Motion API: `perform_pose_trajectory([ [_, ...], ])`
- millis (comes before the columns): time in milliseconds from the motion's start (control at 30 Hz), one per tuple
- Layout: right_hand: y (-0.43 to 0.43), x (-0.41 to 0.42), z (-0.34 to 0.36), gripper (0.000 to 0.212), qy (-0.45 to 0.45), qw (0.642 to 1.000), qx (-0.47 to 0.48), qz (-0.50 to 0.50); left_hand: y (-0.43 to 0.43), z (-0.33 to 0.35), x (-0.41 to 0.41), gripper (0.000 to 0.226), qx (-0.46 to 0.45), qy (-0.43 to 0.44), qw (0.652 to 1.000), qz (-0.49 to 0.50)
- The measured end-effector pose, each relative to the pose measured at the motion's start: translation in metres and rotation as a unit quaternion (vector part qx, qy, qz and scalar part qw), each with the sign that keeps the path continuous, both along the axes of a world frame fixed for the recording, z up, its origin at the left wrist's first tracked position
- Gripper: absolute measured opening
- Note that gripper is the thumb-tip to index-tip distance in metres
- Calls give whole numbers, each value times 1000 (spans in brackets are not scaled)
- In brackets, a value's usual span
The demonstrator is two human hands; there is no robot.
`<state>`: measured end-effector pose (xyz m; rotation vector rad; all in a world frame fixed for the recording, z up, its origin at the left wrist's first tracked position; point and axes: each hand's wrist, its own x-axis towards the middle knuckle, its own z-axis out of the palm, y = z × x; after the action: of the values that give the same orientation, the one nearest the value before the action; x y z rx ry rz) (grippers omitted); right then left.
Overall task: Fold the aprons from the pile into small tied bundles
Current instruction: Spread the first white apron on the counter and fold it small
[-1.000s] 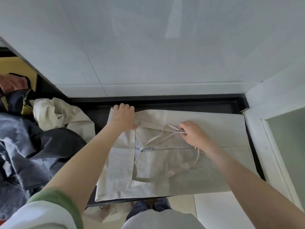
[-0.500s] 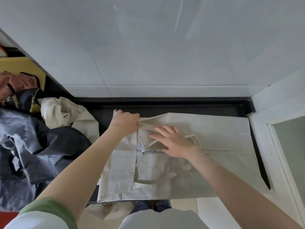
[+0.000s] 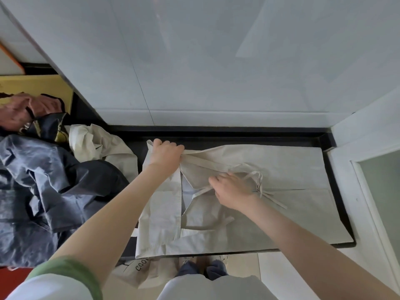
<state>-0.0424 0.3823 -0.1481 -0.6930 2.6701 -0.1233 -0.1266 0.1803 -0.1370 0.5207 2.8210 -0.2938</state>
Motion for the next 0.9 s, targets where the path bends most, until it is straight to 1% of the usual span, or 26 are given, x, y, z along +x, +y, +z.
perform_pose_trajectory([
  [100,0,-12,26,14,26,996,-40,-73,-3,9,-2,9,19,33,999,2],
  [167,4,-20,40,13,53,989,-81,-112,-7,8,-1,5,63,72,995,11],
  [200,7,-23,46,12,67,981,-113,-145,-8,9,0,7,83,101,991,15],
  [267,14,-26,59,11,81,957,-164,-226,-9,11,3,15,88,123,988,29],
  [333,23,-25,71,14,100,933,-197,-283,-8,14,9,26,84,140,986,31],
  [400,32,-19,78,14,138,914,-229,-306,-7,22,13,35,78,166,983,29],
  [467,39,-11,82,15,164,903,-231,-324,-8,24,17,39,85,200,976,11],
  [500,42,-8,82,18,161,902,-222,-333,-8,24,19,40,81,207,975,4],
  [567,46,-2,82,22,126,911,-188,-344,-8,24,20,41,68,203,977,4],
  [667,53,8,78,23,60,946,-65,-312,-8,22,25,41,58,210,976,12],
  [733,56,16,75,19,6,956,19,-291,-9,17,26,37,63,213,975,26],
  [833,63,29,70,15,-60,956,129,-255,-12,14,26,28,93,190,976,57],
  [900,71,32,68,10,-66,947,164,-267,-15,10,25,24,100,174,977,77],
])
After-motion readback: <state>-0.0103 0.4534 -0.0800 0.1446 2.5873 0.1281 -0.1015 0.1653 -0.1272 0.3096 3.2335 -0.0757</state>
